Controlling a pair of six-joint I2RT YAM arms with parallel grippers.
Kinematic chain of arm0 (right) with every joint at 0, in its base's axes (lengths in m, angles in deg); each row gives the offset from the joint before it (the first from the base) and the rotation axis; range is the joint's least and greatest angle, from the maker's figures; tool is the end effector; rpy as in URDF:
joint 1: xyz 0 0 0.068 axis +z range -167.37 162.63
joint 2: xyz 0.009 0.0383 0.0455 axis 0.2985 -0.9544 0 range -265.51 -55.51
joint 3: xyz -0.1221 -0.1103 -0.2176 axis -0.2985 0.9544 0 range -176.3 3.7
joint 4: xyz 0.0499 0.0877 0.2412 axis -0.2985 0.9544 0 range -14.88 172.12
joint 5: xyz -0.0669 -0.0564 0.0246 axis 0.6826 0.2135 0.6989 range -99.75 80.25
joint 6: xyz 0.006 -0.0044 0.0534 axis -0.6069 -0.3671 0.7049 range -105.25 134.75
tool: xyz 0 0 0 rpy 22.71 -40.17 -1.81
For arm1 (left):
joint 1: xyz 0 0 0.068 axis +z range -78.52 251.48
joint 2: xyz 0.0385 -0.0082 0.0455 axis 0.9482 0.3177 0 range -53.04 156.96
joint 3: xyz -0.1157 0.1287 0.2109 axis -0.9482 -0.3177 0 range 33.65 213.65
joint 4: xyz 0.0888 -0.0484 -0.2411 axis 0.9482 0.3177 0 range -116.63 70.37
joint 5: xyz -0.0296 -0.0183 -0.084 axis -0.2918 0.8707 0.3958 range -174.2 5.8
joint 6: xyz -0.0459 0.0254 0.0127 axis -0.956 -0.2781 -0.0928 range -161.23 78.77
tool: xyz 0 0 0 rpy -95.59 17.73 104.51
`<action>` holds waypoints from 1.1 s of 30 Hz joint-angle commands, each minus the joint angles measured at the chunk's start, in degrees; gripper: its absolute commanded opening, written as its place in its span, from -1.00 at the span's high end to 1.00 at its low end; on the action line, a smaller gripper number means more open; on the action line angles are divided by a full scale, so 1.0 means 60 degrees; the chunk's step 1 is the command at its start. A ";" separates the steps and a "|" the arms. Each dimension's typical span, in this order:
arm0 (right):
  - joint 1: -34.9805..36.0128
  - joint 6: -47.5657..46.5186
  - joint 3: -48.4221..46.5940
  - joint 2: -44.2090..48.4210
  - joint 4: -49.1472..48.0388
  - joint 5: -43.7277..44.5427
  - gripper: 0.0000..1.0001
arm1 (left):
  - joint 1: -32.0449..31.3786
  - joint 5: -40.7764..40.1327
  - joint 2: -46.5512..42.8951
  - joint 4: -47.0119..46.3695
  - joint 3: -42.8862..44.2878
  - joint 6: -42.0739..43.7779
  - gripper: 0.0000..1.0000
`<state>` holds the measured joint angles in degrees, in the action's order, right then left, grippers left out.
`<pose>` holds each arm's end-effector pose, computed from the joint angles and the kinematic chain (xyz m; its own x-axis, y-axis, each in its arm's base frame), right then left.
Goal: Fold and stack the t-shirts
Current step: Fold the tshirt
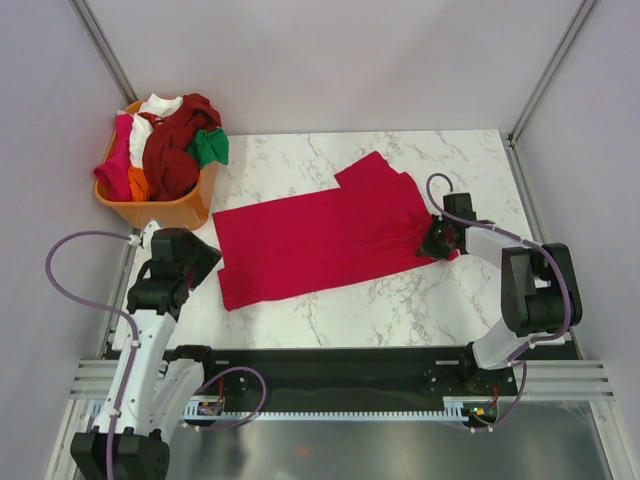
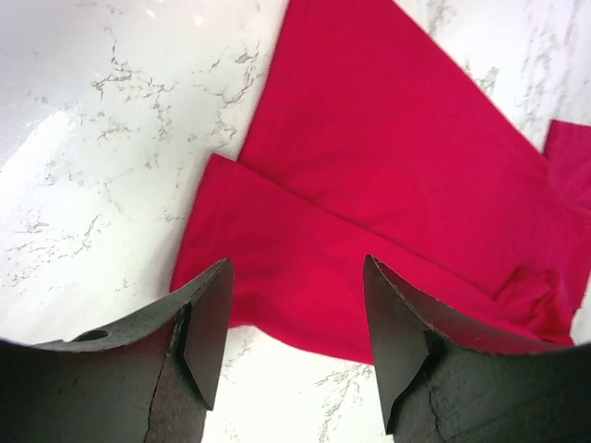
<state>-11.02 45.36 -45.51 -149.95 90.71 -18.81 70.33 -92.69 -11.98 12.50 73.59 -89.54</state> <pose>0.3064 0.0398 0.1498 -0.8413 0.4123 -0.3497 0.2820 0.8865 0.3667 0.1505 0.0023 0.2715 -0.3603 -0.7315 -0.5788 -0.5442 0.6688 -0.5065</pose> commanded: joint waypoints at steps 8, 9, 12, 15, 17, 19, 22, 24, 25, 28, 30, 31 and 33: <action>-0.0956 0.0771 0.2766 0.3093 0.1630 0.0817 0.43 | -0.0014 -0.0255 0.1373 -0.1160 0.0476 0.1108 -0.25; -0.0956 0.0946 0.2782 0.3503 0.1823 0.0908 0.26 | -0.0028 -0.0255 0.1520 -0.1263 0.0549 0.1167 -0.24; -0.0970 0.1153 0.2461 0.4750 0.2541 0.1304 -0.31 | -0.0116 -0.0036 0.2383 -0.2050 0.0652 0.1474 -0.22; -0.0956 0.0905 0.1540 0.5104 0.2967 0.1683 -0.76 | -0.0437 0.0200 0.3817 -0.2551 0.1337 0.1724 -0.21; -0.0912 0.0480 0.0647 0.4871 0.2982 0.1729 -0.86 | -0.0759 0.0098 0.5106 -0.2640 0.1909 0.1987 -0.20; -0.0824 0.0086 -0.0404 0.4344 0.2909 0.1730 -0.89 | -0.0863 0.0329 0.6332 -0.2771 0.2715 0.2163 -0.20; -0.0488 -0.0295 -0.2087 0.3072 0.2807 0.1598 -0.96 | -0.0951 0.0696 0.7392 -0.2933 0.3653 0.2266 -0.18; -0.0312 -0.0457 -0.3029 0.1642 0.2806 0.1540 -0.96 | -0.1068 0.0756 0.8169 -0.2977 0.4165 0.2281 -0.17; -0.0311 -0.0502 -0.4049 0.1096 0.2850 0.1307 -0.96 | -0.1127 0.0843 0.8331 -0.2949 0.4284 0.2310 -0.13; -0.0311 -0.0983 -0.6085 -0.0999 0.2617 0.1146 -0.96 | -0.1346 0.1223 0.8246 -0.2963 0.4300 0.2412 -0.12; -0.0340 -0.1438 -0.7942 -0.2721 0.2732 0.1143 -0.96 | -0.1522 0.1966 0.7634 -0.2876 0.4024 0.2602 -0.12; -0.0355 -0.1570 -0.8622 -0.3284 0.3139 0.1434 -0.96 | -0.1581 0.2218 0.7369 -0.2759 0.3920 0.2647 -0.14; -0.0457 -0.1717 -1.0463 -0.4818 0.3610 0.1773 -0.96 | -0.1888 0.2600 0.6493 -0.2291 0.3568 0.2909 -0.17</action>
<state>-12.96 39.13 -95.89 -169.62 108.20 -10.91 61.10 -83.60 35.76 -3.58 96.47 -76.43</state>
